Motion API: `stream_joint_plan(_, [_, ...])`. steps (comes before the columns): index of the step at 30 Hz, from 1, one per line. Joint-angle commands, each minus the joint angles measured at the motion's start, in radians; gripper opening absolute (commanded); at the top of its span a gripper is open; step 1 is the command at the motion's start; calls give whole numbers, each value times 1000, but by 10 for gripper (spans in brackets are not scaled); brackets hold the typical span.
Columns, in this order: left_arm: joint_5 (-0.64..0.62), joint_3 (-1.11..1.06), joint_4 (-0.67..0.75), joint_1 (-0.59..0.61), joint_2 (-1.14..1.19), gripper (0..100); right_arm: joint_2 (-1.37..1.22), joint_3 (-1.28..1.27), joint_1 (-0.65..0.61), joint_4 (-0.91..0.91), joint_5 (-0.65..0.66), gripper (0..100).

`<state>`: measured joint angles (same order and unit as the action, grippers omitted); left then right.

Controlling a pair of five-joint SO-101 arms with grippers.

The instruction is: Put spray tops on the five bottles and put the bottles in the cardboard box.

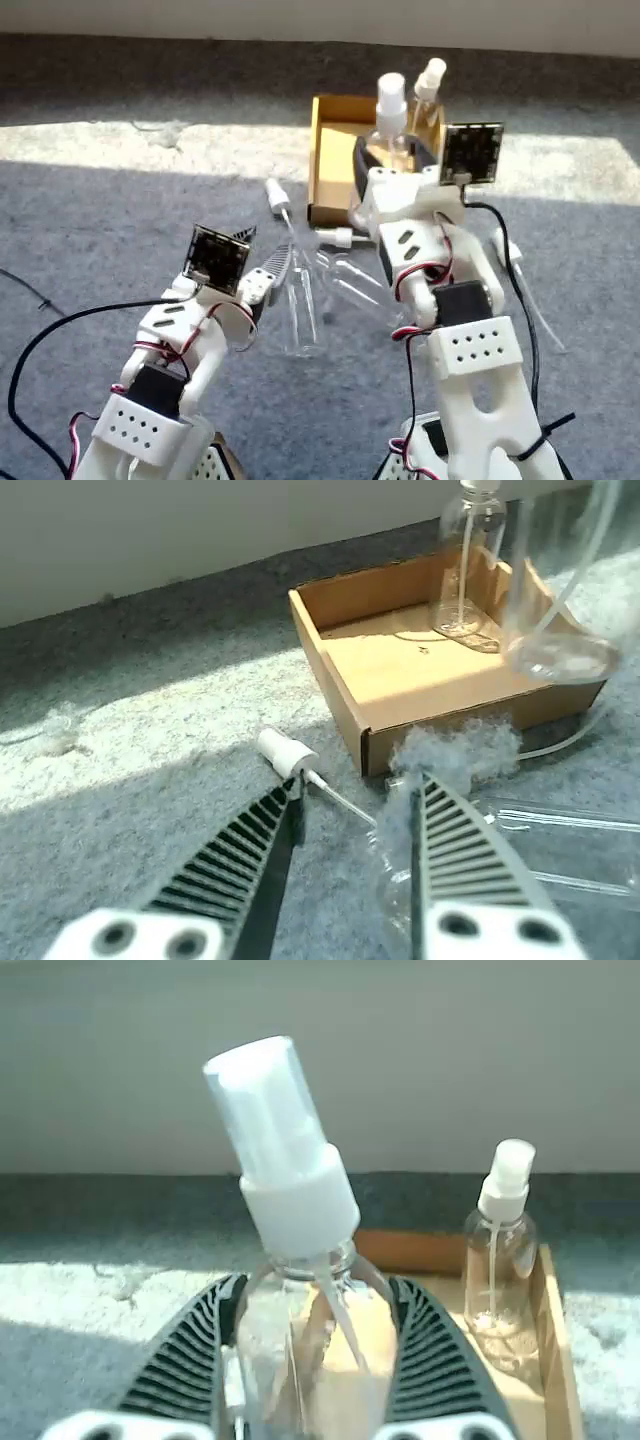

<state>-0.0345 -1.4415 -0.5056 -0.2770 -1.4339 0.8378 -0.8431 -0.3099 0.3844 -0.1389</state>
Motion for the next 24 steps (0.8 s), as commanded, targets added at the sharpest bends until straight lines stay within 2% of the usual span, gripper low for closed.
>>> stream_joint_plan(1, [66,36,-72,-108,-18,239,76,38,-97,96,-18,4])
stream_joint_plan(4, [68,71,-137,-124,-18,270,136,-16,-174,147,-17,4])
stream_joint_plan(10, [68,70,-138,-120,-18,270,252,-45,-251,297,-17,4])
stream_joint_plan(13, [66,68,-138,-96,-13,270,306,-45,-260,367,-15,4])
stream_joint_plan(18, [63,74,-137,-58,-15,270,351,-54,-265,380,11,4])
stream_joint_plan(24, [63,71,-138,-65,-16,270,354,-53,-259,441,29,4])
